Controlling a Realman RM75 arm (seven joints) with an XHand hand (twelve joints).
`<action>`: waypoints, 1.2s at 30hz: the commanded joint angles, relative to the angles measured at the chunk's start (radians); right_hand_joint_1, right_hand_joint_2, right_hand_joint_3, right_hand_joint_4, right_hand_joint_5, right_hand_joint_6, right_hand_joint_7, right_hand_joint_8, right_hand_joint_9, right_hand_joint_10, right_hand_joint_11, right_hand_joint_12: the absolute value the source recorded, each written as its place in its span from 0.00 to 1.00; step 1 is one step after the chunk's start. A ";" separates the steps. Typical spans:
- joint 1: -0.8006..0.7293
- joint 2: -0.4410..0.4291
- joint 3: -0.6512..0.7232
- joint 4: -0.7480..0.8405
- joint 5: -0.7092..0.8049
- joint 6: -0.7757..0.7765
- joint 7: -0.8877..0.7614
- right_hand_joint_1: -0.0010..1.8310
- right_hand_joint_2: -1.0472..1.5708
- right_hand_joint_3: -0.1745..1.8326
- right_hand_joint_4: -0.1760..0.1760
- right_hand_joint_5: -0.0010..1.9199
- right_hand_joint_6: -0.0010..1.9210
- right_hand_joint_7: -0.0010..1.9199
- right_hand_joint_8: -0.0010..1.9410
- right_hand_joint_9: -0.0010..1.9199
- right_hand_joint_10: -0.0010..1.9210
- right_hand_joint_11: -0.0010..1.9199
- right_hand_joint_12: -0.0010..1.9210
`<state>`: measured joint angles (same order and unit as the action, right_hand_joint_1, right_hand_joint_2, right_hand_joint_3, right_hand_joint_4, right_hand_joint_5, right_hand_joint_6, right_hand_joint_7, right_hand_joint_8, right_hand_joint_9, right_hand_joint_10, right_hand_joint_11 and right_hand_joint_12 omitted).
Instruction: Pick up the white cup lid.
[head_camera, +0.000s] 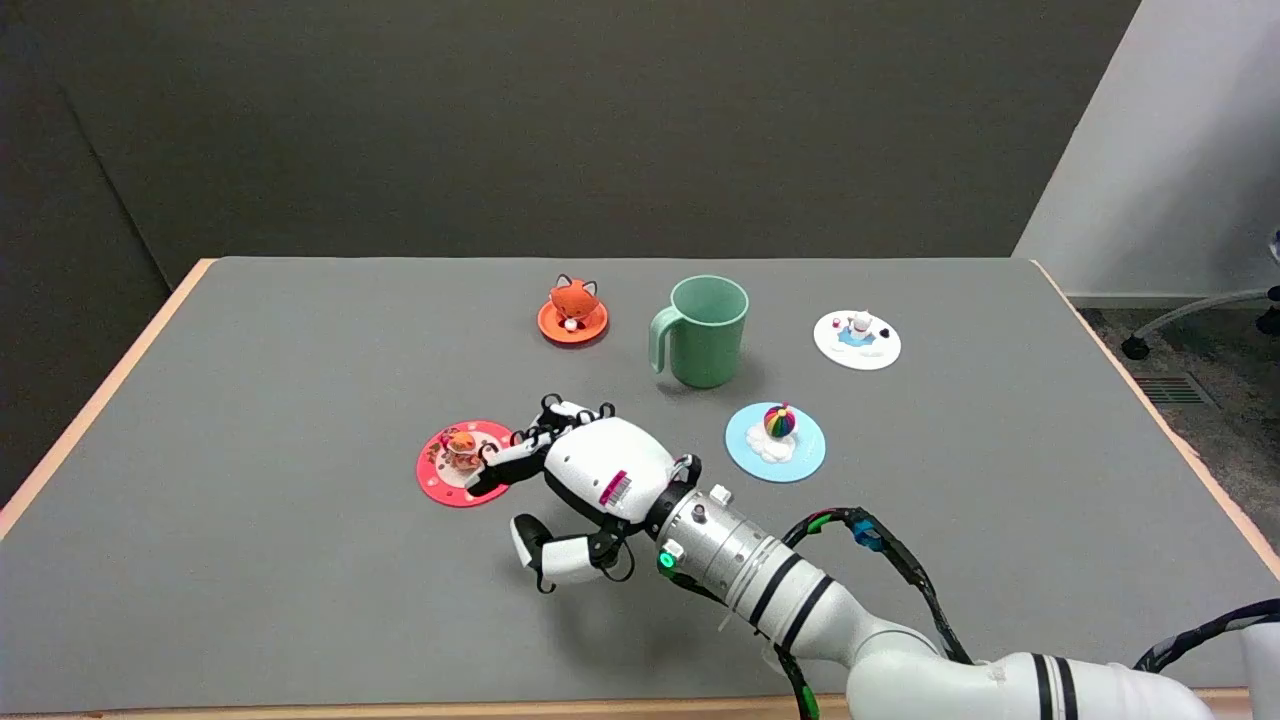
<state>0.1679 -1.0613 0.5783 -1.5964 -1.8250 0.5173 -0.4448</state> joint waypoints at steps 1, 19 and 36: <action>-0.009 0.006 -0.018 -0.006 -0.005 0.000 0.005 0.45 0.71 0.57 0.94 0.38 0.11 0.41 0.09 0.38 0.10 0.14 0.46; -0.002 0.043 0.110 -0.033 -0.052 0.000 -0.031 0.45 0.74 0.49 0.95 0.40 0.11 0.41 0.11 0.39 0.11 0.14 0.48; -0.005 0.116 0.318 -0.078 -0.053 -0.041 -0.272 0.46 0.71 0.56 1.00 0.41 0.11 0.44 0.09 0.43 0.11 0.19 0.52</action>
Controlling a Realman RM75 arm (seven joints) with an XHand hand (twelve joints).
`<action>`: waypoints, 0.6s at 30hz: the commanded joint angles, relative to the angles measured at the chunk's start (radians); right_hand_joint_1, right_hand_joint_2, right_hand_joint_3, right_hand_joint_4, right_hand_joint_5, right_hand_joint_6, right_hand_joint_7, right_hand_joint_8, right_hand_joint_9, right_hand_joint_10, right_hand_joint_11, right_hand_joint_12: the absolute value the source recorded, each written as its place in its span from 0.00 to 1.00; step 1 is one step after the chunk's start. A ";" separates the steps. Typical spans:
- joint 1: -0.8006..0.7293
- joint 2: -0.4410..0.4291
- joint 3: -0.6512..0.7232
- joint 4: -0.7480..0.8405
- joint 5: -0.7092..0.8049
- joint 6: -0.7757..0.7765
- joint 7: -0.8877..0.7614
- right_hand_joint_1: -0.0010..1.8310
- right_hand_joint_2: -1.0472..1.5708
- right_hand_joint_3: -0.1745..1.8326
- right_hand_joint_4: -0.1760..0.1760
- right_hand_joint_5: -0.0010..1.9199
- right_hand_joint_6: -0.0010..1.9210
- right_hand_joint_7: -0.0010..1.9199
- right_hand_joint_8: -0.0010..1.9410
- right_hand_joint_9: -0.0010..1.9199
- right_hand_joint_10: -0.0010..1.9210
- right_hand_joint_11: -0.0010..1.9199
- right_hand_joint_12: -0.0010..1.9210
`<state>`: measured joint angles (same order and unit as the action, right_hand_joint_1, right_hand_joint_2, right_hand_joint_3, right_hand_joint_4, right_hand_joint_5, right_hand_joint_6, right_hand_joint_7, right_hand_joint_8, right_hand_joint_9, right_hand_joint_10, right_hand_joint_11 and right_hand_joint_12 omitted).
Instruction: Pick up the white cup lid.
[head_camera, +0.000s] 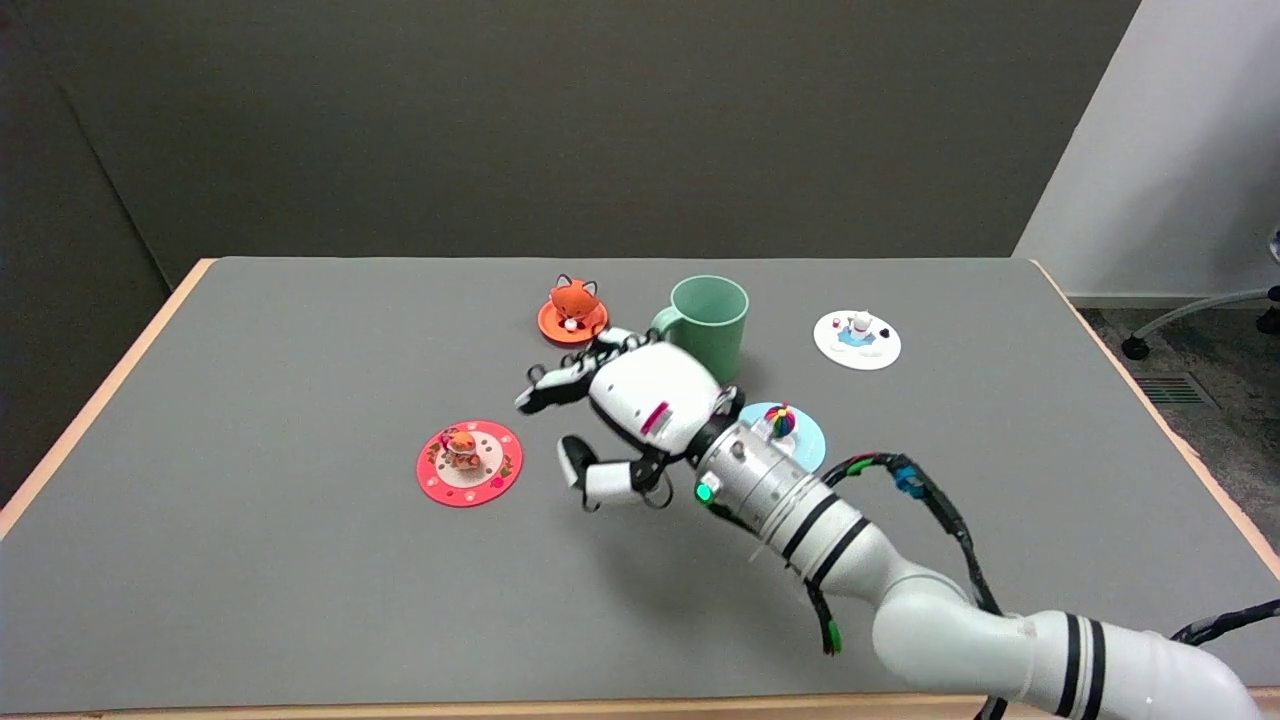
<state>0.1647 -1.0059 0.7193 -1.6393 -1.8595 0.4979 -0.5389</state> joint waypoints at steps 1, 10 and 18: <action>-0.003 0.064 0.189 -0.040 -0.018 -0.021 -0.190 0.46 0.70 0.56 1.00 0.41 0.11 0.44 0.09 0.43 0.11 0.18 0.52; -0.008 0.082 0.264 -0.047 -0.018 -0.019 -0.224 0.46 0.73 0.49 0.95 0.40 0.11 0.42 0.11 0.42 0.11 0.16 0.55; -0.009 0.090 0.322 -0.042 -0.011 -0.043 -0.246 0.47 0.73 0.50 0.95 0.40 0.11 0.42 0.11 0.42 0.11 0.16 0.55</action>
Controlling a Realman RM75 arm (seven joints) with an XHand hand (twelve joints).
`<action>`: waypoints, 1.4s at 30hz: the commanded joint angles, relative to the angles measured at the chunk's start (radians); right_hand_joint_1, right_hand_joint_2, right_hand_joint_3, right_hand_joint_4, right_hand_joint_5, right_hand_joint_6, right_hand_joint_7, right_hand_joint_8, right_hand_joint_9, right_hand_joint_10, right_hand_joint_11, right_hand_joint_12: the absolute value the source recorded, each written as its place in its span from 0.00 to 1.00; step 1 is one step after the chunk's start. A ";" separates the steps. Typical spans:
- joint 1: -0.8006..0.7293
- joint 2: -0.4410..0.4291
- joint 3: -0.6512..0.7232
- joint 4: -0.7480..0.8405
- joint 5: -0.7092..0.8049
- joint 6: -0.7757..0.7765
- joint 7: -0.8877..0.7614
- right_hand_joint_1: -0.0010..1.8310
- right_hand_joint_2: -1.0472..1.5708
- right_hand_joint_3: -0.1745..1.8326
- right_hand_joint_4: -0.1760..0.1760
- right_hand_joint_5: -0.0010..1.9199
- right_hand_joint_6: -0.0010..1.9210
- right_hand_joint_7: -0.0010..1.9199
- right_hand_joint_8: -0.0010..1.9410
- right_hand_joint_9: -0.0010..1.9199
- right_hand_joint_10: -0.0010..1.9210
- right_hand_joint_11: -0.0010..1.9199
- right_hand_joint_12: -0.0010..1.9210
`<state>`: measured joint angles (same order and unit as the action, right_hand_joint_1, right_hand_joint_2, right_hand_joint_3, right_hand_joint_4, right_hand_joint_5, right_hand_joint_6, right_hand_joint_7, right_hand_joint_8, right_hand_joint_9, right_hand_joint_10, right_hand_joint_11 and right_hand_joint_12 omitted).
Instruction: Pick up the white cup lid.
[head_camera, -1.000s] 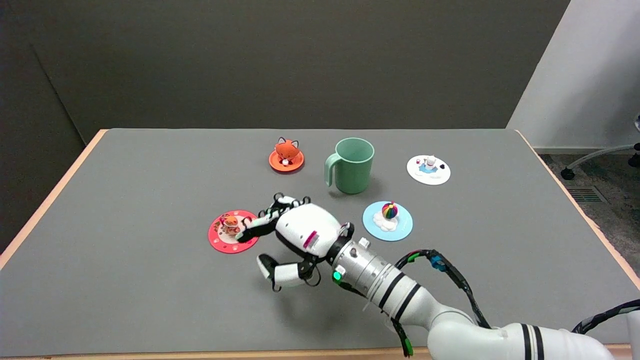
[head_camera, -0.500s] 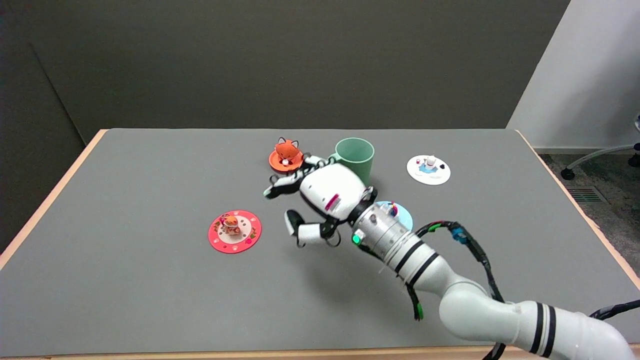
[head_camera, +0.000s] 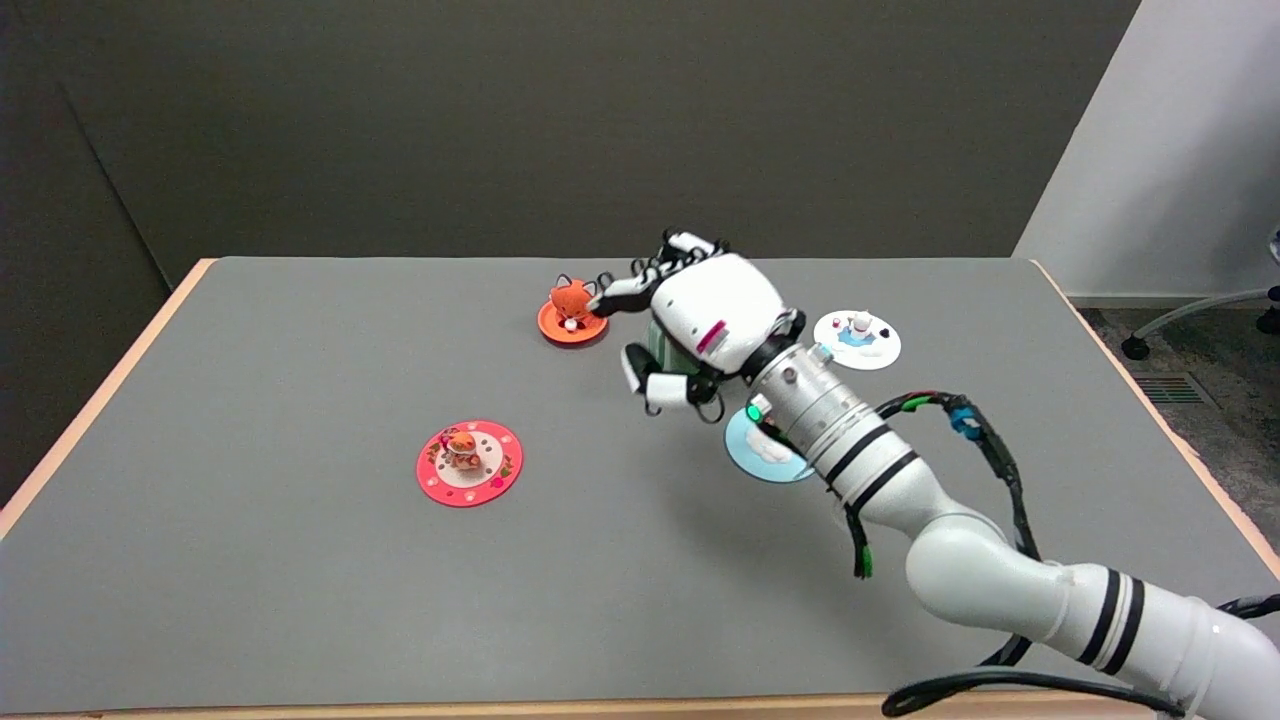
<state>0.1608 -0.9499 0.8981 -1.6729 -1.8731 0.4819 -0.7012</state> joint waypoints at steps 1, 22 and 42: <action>-0.006 0.036 0.149 -0.007 0.002 -0.027 -0.084 0.46 0.74 0.49 0.95 0.40 0.11 0.41 0.11 0.42 0.11 0.16 0.56; -0.078 0.060 0.342 -0.002 0.035 -0.039 -0.084 0.46 0.71 0.57 1.00 0.40 0.10 0.43 0.09 0.43 0.11 0.20 0.53; 0.029 0.152 0.329 0.254 0.263 -0.081 -0.131 0.47 0.72 0.52 0.85 0.36 0.11 0.39 0.11 0.42 0.12 0.18 0.58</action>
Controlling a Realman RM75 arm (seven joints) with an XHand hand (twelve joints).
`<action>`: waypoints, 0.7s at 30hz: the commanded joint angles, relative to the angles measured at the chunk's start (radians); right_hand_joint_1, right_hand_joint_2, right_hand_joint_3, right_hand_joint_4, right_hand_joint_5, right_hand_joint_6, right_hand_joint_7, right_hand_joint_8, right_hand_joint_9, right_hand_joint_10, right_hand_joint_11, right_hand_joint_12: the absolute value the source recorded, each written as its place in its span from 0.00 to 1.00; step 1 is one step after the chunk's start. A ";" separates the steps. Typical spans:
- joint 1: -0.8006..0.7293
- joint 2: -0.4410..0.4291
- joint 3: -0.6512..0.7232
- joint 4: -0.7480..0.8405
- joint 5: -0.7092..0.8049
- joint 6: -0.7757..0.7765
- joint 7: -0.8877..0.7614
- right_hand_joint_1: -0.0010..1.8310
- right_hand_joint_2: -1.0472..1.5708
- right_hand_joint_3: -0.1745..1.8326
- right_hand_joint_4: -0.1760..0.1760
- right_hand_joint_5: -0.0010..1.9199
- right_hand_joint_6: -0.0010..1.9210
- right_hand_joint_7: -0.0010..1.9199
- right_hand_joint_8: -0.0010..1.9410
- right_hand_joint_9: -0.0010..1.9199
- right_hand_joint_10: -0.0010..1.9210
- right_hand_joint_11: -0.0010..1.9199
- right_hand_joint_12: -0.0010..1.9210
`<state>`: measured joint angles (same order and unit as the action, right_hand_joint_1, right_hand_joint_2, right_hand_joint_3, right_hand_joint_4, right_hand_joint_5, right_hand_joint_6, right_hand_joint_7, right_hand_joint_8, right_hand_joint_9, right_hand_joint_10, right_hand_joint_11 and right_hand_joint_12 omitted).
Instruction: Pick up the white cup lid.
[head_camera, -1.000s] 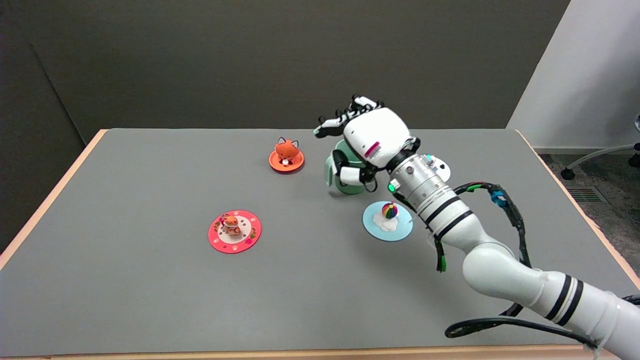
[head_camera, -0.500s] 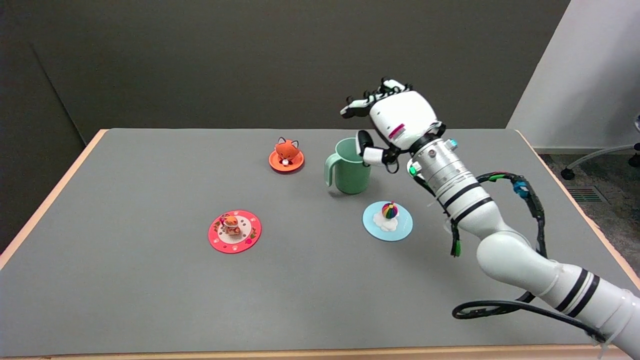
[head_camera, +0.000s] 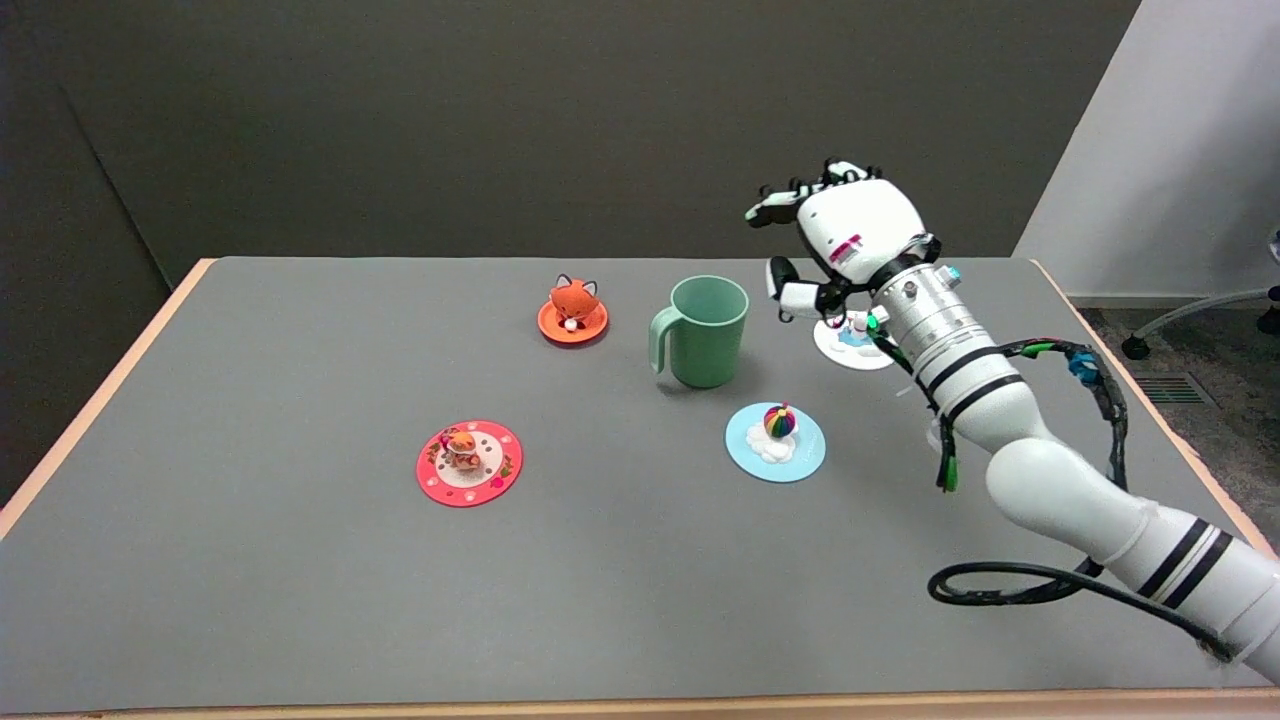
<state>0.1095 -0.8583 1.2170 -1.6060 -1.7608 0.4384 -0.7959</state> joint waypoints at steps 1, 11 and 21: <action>0.088 0.061 0.009 0.203 0.169 -0.035 -0.034 0.47 0.72 0.52 0.86 0.36 0.11 0.39 0.11 0.42 0.12 0.18 0.58; 0.110 0.075 0.004 0.286 0.380 0.011 -0.030 0.46 0.69 0.58 0.95 0.38 0.11 0.43 0.09 0.45 0.12 0.23 0.57; 0.106 0.077 -0.011 0.330 0.410 0.007 -0.027 0.46 0.69 0.58 0.97 0.38 0.11 0.44 0.09 0.46 0.12 0.24 0.57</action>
<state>0.1915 -0.8003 1.2239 -1.3827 -1.4891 0.4327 -0.8204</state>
